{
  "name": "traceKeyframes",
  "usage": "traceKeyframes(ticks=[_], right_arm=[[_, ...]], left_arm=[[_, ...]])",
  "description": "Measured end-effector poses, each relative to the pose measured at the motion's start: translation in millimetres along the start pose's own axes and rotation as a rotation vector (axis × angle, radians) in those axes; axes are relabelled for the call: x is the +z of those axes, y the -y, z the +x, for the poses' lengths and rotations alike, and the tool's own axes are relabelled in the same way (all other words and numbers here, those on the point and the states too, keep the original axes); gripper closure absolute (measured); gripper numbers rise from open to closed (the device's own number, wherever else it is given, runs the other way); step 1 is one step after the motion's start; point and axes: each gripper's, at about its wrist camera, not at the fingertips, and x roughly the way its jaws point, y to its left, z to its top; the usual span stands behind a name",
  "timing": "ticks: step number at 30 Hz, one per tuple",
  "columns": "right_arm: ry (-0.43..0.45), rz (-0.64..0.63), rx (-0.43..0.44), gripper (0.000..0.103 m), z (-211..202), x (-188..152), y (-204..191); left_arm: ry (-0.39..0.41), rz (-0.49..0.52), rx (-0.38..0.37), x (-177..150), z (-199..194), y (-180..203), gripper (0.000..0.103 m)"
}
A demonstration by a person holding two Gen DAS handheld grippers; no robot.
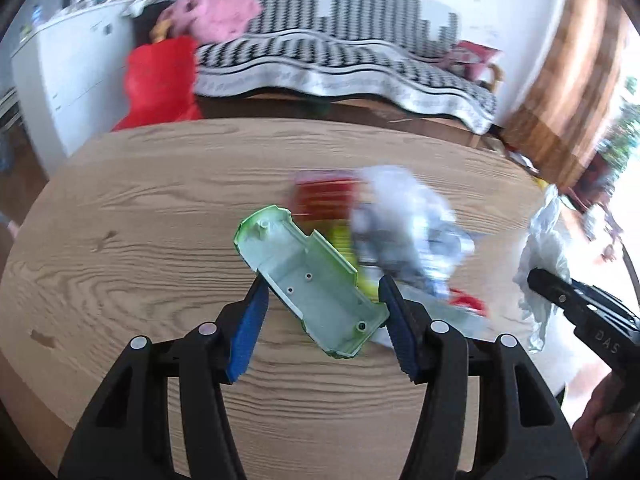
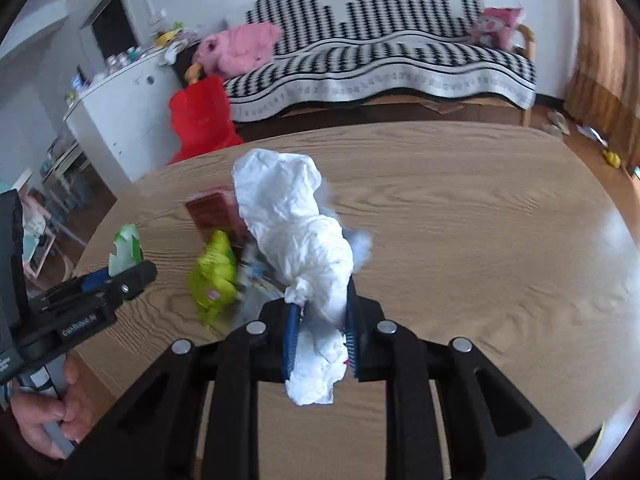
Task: Collect trash
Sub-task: 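Carry tray and tissue to the bin and open both tools to drop them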
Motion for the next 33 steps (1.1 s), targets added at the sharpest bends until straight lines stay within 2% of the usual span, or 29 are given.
traceKeyframes(ticks=[6, 12, 16, 19, 21, 24, 27, 33], right_arm=[[-0.013, 0.121, -0.152, 0.083, -48, -42, 96], [-0.015, 0.297, -0.304, 0.083, -116, -113, 214], [-0.04, 0.392, -0.367, 0.083, -144, -159, 277], [-0.093, 0.489, -0.388, 0.083, -155, -200, 325], [-0.123, 0.529, -0.39, 0.083, -155, -218, 344], [-0.211, 0.583, -0.4, 0.083, -145, -246, 369], [-0.269, 0.614, -0.375, 0.083, -134, -261, 382], [-0.316, 0.616, -0.356, 0.083, -113, -262, 383]], left_arm=[[-0.002, 0.119, -0.133, -20, -7, 93, 0.047], [-0.039, 0.265, -0.3, -60, -11, 215, 0.047], [-0.119, 0.39, -0.468, -109, -15, 304, 0.047], [-0.127, 0.491, -0.511, -143, -18, 351, 0.047], [-0.15, 0.539, -0.541, -166, -14, 380, 0.047], [-0.175, 0.593, -0.562, -191, -8, 408, 0.047], [-0.193, 0.624, -0.563, -204, 0, 420, 0.047], [-0.206, 0.631, -0.548, -207, 10, 431, 0.047]])
